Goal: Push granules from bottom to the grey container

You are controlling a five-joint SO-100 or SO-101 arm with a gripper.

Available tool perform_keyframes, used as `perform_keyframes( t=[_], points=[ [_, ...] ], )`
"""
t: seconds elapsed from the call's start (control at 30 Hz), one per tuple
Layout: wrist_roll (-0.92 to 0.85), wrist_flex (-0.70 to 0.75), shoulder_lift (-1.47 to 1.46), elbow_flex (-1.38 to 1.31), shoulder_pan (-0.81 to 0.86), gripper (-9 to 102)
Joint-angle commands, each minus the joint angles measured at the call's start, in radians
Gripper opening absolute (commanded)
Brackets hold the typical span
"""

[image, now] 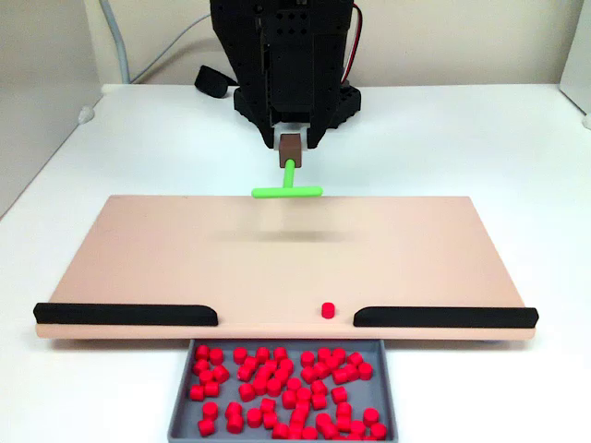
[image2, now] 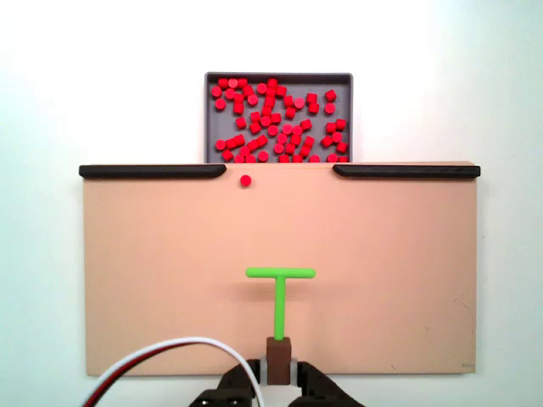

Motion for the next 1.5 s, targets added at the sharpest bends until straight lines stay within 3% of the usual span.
perform_keyframes(
  t=[0.0, 0.53, 1.47],
  points=[
    [0.029, -0.055, -0.014, 0.008, -0.017, 0],
    [0.037, -0.166, -0.112, 0.026, -0.044, 0],
    [0.034, -0.238, -0.225, 0.021, -0.052, 0]
  ],
)
